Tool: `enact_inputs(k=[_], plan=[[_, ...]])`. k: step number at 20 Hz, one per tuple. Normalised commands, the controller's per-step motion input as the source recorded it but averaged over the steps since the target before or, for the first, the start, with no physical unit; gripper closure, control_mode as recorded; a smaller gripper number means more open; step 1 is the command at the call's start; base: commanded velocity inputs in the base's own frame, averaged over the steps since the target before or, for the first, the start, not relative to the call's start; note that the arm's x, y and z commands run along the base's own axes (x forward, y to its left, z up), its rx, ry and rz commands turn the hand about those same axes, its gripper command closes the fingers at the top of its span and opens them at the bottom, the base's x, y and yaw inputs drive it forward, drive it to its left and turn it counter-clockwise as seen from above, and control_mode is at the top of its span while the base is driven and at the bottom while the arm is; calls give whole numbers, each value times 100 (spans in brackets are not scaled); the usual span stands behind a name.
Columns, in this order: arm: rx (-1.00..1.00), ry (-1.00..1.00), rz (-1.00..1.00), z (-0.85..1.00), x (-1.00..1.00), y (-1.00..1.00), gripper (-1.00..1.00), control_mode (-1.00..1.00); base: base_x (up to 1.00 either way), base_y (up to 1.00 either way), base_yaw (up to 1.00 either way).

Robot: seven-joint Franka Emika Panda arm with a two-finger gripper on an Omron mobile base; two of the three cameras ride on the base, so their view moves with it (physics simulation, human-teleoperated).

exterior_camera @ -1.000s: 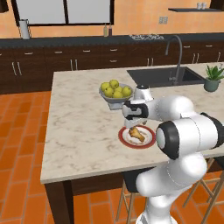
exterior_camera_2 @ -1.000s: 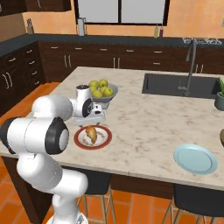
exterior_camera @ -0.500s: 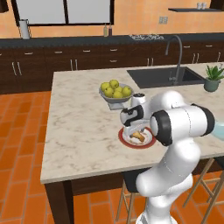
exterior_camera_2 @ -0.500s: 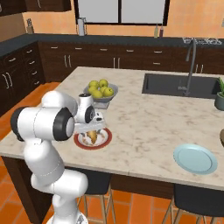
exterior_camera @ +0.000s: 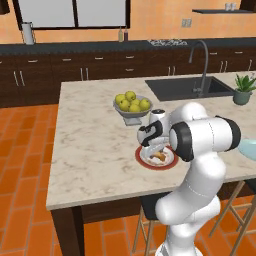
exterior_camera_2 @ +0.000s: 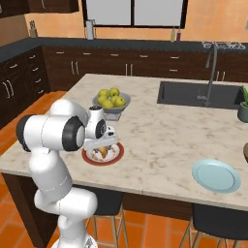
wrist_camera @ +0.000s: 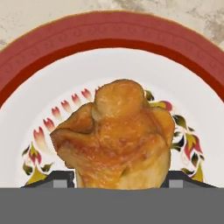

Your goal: Pick the chicken drumstick and tomato from their plates and place them in the bowl. Then put the bowl in the fridge.

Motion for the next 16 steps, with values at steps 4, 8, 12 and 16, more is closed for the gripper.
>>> enact_inputs(k=[4,8,12,16], plan=[[1,-1,0,15,-13,0,100,-100,0,0,0],[10,-2,-4,94,-57,3,100,-100,0,0,0],[4,0,-15,100,-92,11,100,-100,0,0,0],[-14,0,-17,93,-79,18,100,-100,0,0,0]])
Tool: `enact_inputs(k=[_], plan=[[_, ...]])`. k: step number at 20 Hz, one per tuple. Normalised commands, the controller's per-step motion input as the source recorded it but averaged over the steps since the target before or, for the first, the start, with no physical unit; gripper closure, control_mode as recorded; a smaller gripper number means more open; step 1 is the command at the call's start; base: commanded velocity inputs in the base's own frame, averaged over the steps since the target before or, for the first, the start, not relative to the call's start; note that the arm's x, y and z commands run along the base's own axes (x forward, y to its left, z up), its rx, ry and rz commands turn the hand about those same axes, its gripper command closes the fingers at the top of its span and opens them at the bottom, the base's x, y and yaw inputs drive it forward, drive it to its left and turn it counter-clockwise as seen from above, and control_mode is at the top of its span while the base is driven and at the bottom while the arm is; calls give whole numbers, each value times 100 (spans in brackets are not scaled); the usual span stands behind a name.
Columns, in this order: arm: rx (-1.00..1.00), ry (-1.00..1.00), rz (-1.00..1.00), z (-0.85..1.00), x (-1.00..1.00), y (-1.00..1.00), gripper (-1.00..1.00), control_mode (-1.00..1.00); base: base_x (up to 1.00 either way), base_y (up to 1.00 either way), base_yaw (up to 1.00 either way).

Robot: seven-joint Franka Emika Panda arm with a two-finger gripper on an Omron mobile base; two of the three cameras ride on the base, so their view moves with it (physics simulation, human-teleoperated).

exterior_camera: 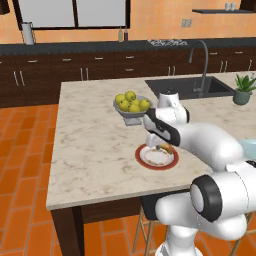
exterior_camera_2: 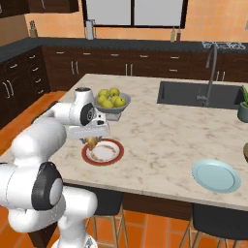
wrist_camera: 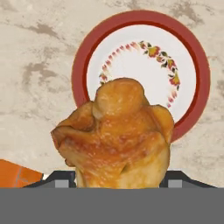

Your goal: Pick the chicken drumstick and tomato from their plates and place them in the bowl. Then put the bowl in the fridge.

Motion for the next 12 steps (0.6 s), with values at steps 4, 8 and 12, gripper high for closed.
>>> enact_inputs(k=[4,8,12], plan=[[-5,9,-20,100,-60,25,100,-100,0,0,0],[-3,13,14,53,-56,12,100,-100,0,0,0],[0,0,34,18,-69,0,100,-100,0,0,0]])
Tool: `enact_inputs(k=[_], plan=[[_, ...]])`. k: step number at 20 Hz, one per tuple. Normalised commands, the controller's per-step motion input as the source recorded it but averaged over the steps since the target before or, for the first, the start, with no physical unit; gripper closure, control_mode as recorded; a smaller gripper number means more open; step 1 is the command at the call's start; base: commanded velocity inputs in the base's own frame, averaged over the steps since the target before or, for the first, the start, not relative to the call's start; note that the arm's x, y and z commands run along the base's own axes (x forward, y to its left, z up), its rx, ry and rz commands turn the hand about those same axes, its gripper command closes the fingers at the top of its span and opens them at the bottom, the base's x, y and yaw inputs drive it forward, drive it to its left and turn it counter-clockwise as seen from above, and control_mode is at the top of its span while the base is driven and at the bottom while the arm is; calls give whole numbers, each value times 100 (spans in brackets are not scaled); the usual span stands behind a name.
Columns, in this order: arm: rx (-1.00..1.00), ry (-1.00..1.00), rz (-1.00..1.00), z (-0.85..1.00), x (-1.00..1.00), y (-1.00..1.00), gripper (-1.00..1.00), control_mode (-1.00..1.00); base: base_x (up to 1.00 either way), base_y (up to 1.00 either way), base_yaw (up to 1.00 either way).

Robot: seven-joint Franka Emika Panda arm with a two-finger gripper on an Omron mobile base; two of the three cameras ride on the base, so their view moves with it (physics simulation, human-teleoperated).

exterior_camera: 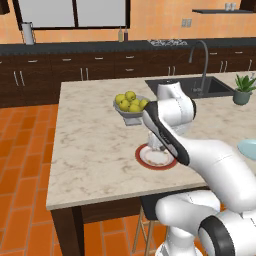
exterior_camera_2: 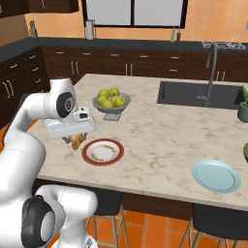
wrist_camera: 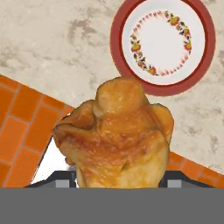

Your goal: Pick the chicken drumstick and tomato from their plates and place them in the bowl. Then put the bowl in the fridge.

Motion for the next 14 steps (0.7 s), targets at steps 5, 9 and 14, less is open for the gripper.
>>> enact_inputs(k=[5,9,14], plan=[[0,-9,36,2,-84,-6,100,-100,0,0,0],[10,-1,21,-1,-41,-56,100,-100,0,0,0],[19,0,9,-1,-3,-53,100,-100,0,0,0]])
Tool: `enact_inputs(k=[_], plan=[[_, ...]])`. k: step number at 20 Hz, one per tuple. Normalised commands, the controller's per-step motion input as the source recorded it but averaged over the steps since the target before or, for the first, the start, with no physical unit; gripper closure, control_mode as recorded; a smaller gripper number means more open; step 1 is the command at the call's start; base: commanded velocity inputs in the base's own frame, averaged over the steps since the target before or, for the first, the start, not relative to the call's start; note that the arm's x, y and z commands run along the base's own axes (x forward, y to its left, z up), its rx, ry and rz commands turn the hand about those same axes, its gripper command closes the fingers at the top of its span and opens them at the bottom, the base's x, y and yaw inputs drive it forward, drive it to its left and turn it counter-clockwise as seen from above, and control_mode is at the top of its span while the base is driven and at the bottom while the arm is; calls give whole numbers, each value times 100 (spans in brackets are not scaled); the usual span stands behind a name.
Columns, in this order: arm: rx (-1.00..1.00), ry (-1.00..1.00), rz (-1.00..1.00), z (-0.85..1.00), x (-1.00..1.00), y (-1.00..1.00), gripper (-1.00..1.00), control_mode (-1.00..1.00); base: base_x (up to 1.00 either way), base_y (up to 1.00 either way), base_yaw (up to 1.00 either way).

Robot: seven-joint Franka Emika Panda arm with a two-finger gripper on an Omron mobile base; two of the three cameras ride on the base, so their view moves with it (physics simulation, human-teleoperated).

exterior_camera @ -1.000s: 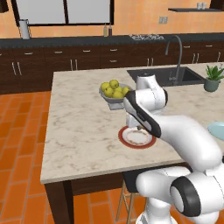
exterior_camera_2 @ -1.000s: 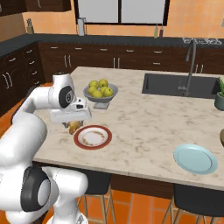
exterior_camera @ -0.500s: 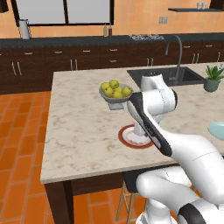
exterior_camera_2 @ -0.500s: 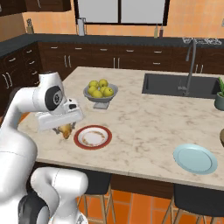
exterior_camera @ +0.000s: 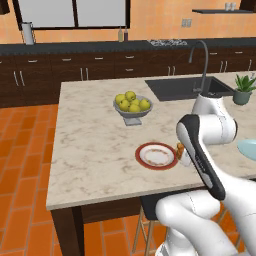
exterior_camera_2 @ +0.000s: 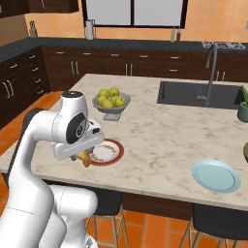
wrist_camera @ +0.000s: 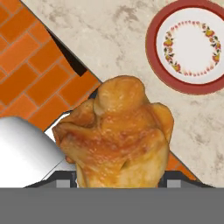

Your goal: Pick the chicken drumstick and tomato from their plates and place them in the bowl. Then put the bowl in the fridge.

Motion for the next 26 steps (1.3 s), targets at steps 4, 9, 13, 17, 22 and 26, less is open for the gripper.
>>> enact_inputs(k=[4,9,13,17,22,26], plan=[[0,0,0,0,0,-1,100,-100,0,0,0],[0,0,0,0,-2,-1,100,100,-7,-5,0],[0,0,0,0,0,0,100,100,-46,-70,-2],[0,0,0,0,0,0,100,100,-11,-100,-1],[0,0,0,0,0,0,100,100,4,-100,-6],[0,0,0,0,0,0,100,100,39,-100,-3]])
